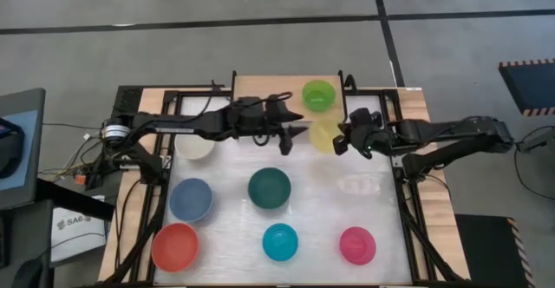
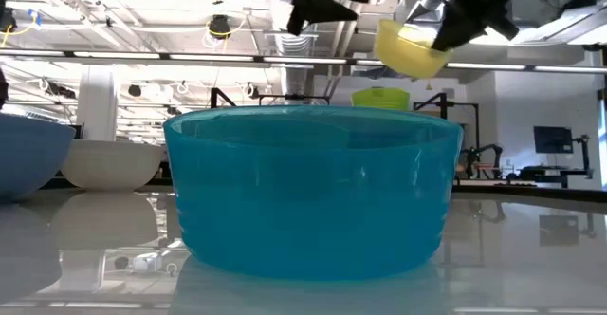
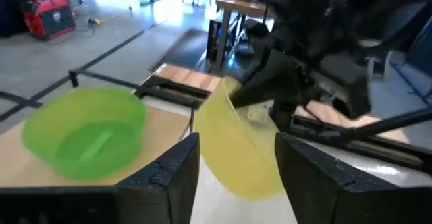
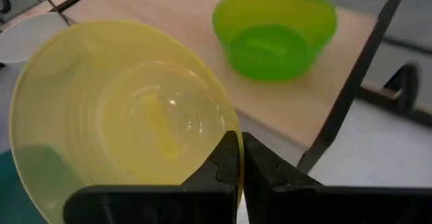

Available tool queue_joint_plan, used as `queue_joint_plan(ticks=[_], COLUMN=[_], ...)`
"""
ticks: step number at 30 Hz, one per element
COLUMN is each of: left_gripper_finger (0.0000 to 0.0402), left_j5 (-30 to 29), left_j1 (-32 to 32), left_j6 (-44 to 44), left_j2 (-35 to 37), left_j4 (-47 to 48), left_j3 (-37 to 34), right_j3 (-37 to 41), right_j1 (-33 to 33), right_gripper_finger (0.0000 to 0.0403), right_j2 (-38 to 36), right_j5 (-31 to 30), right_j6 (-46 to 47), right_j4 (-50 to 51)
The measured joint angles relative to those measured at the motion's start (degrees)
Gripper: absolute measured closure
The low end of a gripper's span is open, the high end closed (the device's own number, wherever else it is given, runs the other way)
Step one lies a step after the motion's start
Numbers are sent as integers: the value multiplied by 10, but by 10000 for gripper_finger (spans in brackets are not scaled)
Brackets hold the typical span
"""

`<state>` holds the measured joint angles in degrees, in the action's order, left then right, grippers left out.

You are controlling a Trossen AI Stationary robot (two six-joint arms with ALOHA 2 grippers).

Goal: Place and stack bowls onto a shelf
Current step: Stack the small yellow bowl on top of the small green bowl on the shelf

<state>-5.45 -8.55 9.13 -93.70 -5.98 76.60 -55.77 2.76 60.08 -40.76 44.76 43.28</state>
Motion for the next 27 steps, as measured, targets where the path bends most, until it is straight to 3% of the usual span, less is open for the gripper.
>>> queue_joint_plan(ticks=[4, 8, 13, 18, 24, 27], left_gripper_finger=[210, 210, 225, 277, 376, 394], left_j5=[-12, -76, -136, -152, -161, -176], left_j1=[2, 3, 2, 3, 1, 1], left_j6=[-12, -29, -83, -109, -109, -111], left_j2=[-45, -76, -88, -84, -82, -83], left_j4=[70, 152, 206, 204, 191, 191], left_j3=[85, 159, 195, 195, 195, 194], right_j3=[-32, -69, -114, -143, -163, -167], right_j1=[-11, -12, -2, -2, -4, -4], right_gripper_finger=[377, 377, 377, 373, 345, 322], right_j2=[37, 72, 98, 103, 100, 95], right_j5=[-30, -52, -75, -78, -71, -52], right_j6=[-35, -70, -122, -188, -250, -252], right_j4=[2, 2, -3, -7, -9, -15])
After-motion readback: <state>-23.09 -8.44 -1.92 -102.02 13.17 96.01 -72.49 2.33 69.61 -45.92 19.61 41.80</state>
